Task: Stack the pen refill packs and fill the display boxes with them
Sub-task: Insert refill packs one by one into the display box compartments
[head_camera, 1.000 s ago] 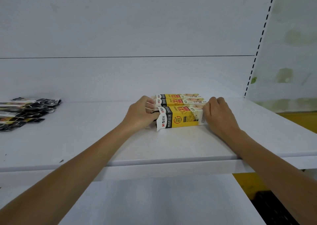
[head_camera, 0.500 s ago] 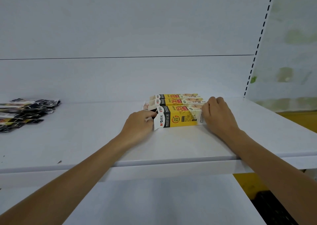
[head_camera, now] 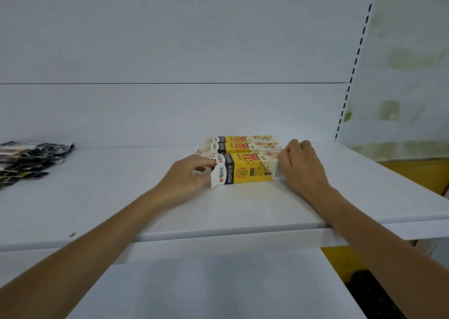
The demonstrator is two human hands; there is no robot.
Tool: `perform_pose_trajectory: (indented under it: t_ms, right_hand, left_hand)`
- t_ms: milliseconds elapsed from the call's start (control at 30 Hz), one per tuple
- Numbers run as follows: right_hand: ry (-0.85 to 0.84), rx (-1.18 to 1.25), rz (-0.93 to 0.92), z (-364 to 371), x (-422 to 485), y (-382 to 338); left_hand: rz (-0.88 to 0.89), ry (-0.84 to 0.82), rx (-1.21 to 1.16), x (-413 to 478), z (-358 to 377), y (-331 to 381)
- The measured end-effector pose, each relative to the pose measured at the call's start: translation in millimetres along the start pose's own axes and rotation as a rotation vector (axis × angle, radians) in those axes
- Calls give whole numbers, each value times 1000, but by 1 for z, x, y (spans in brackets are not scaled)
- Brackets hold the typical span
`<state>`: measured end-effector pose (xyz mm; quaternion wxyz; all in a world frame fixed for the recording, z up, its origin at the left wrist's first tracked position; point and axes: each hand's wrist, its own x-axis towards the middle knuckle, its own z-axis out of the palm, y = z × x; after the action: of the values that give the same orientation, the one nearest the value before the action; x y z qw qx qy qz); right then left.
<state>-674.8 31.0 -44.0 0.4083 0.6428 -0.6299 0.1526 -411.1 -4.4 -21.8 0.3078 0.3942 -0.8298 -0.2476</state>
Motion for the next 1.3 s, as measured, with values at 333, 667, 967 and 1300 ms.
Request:
perform_pose_trajectory:
  t_ms: [333, 667, 967, 1300]
  right_hand:
    - [-188, 311, 362, -18, 3, -8]
    - [-116, 608, 273, -62, 88, -73]
    - [-64, 941, -6, -87, 176, -254]
    - [-125, 1029, -268, -106, 220, -441]
  left_hand:
    - [96, -145, 209, -20, -13, 4]
    - [8, 67, 246, -38, -70, -54]
    - [-283, 395, 356, -132, -187, -125]
    - [-393, 477, 485, -201, -304, -220]
